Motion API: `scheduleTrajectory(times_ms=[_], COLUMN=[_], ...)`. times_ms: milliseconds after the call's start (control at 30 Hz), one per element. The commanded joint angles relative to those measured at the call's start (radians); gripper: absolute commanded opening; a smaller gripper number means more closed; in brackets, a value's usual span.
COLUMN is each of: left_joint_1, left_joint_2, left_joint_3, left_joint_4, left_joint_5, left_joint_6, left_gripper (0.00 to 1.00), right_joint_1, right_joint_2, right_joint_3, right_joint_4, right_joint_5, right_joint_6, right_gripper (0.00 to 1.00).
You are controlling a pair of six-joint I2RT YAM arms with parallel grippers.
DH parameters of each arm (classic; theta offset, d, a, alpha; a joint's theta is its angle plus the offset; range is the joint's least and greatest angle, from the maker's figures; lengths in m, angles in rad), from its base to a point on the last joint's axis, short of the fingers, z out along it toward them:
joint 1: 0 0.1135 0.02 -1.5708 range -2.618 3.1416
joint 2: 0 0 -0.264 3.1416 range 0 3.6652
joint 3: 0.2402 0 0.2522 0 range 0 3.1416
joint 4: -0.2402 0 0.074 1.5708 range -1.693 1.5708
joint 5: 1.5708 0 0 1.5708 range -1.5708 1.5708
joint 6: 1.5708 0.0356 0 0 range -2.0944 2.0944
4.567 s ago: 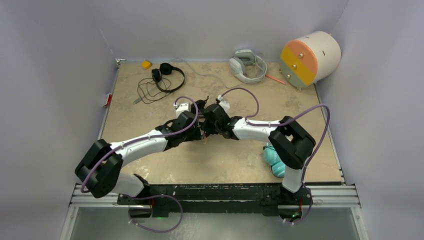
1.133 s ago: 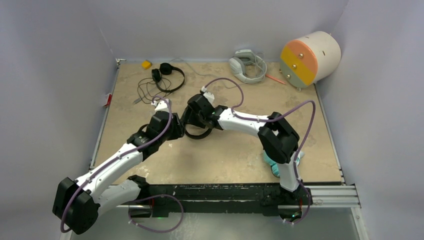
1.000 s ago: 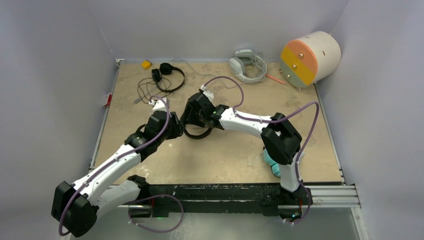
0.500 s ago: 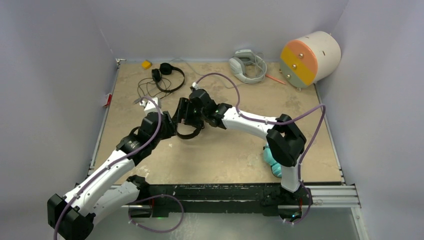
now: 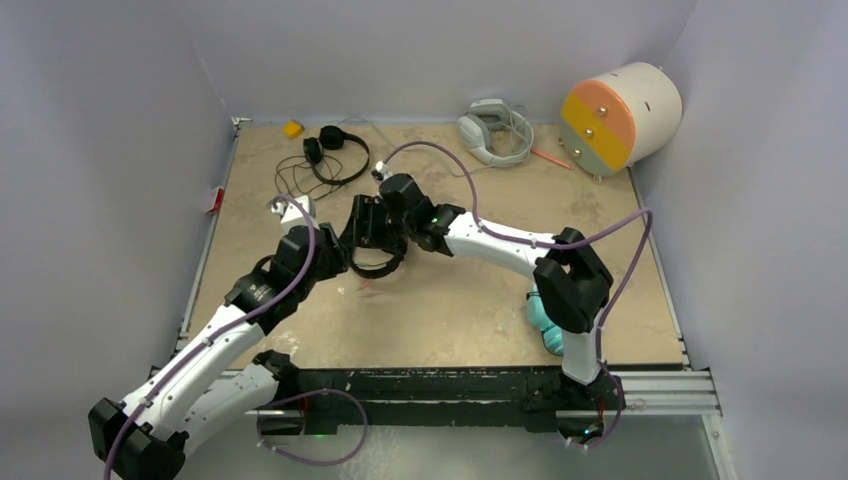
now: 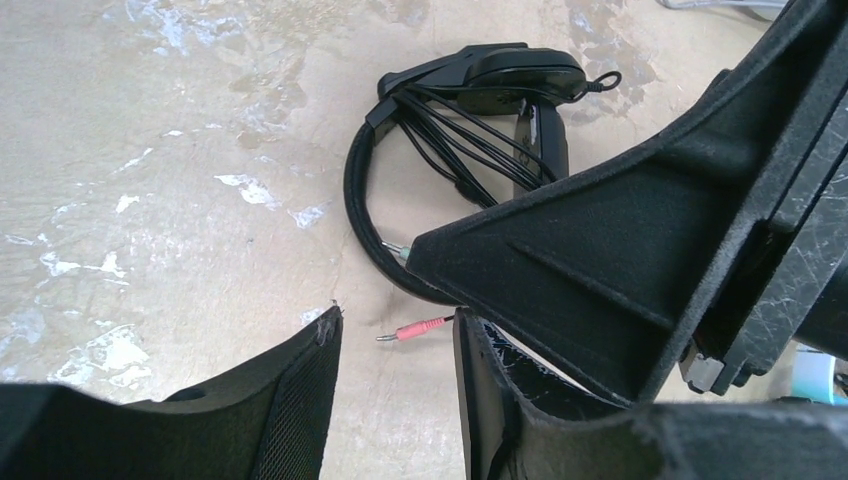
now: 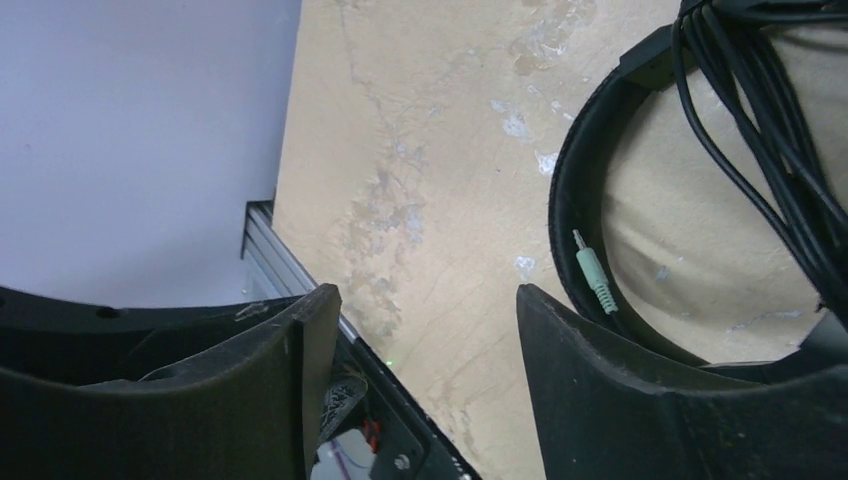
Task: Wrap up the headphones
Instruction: Move the headphones to the corner of the board.
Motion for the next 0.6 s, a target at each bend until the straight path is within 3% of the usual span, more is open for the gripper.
scheduleTrajectory(times_ms=[0, 367, 500, 567], left_joint_1=[0.004, 0.038, 0.064, 0.079], left_joint_2=[0.012, 0.032, 0.063, 0.061], left_joint_3=[0.013, -0.047, -0.062, -0.075], left_joint_4=[0.072, 0.1, 0.109, 0.107], left_joint_5=[0.041, 0.076, 0.102, 0.103], left_joint_6=[-0.024, -0.073, -0.107, -0.129], left_gripper=[0.42, 0.42, 0.42, 0.42], right_joint_1=[0.003, -0.016, -0.015, -0.015], right_joint_2=[-0.097, -0.277, -0.28, -0.268], right_joint_3=[-0.001, -0.221, -0.201, -0.184], right_joint_4=[-0.034, -0.074, -0.131, -0.155], right_joint_5=[-0.083, -0.107, -0.236, -0.228], right_joint_6=[-0.207, -0.804, -1.085, -1.164], right_gripper=[0.66, 0.45, 0.48, 0.5])
